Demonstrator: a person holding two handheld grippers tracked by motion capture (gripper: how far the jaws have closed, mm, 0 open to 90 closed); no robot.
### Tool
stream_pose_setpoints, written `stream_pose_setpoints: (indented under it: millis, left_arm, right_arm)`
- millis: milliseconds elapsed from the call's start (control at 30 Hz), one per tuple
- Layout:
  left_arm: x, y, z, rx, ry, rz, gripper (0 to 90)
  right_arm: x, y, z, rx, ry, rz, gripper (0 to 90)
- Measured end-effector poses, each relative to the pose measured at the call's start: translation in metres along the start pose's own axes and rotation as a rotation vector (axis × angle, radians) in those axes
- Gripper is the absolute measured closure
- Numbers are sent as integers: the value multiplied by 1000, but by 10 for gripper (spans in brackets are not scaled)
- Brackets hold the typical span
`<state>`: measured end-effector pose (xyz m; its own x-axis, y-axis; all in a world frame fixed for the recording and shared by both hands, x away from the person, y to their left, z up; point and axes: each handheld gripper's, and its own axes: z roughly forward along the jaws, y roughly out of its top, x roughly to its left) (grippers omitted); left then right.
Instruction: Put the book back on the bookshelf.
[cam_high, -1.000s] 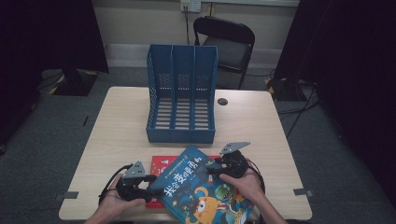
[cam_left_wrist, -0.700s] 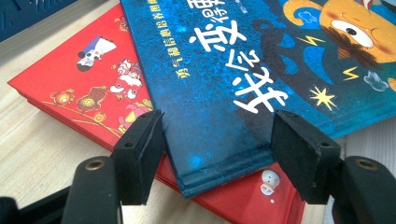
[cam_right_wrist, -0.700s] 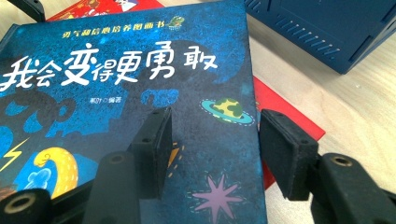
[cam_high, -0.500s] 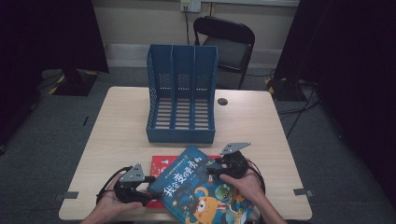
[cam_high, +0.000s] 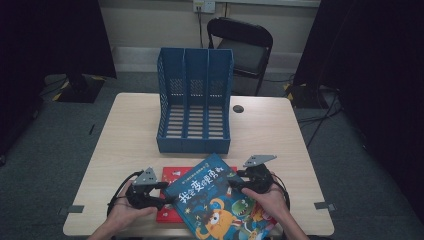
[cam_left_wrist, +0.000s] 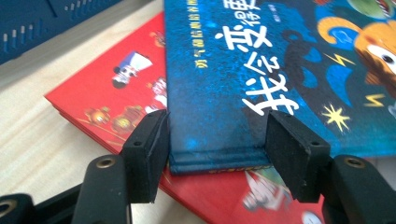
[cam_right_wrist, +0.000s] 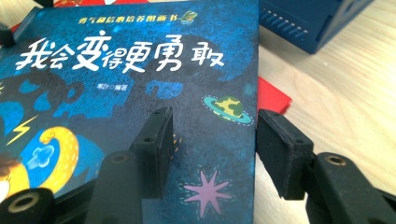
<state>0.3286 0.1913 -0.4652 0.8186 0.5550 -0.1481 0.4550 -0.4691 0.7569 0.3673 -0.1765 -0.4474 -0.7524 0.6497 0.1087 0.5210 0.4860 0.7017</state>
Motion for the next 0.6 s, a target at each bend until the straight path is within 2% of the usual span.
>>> stream_pose_setpoints:
  millis: [33, 100, 200, 267, 367, 433, 500, 600]
  left_arm:
    - [2, 1, 1, -4, -4, -9, 400]
    - [7, 5, 9, -47, 13, -71, 494]
    - [5, 20, 20, -31, 29, -35, 510]
    - [3, 22, 20, -16, 44, -25, 512]
    - [7, 17, 16, -19, 15, -49, 505]
    - [8, 14, 11, -5, 4, -42, 488]
    - [9, 8, 5, -7, -4, -53, 472]
    - [6, 0, -3, -3, -4, -37, 458]
  right_arm:
    - [0, -2, -2, -3, -4, 6, 474]
    - [0, -4, -3, -9, -4, 9, 475]
    - [2, -5, -3, -11, -13, 13, 475]
    - [2, -5, -3, -11, -13, 16, 475]
    - [2, -6, -3, -16, -7, 16, 475]
    - [1, -6, -3, -18, -8, 14, 475]
    - [2, -6, -3, -20, -9, 15, 475]
    - [1, -5, -3, -13, -4, 15, 473]
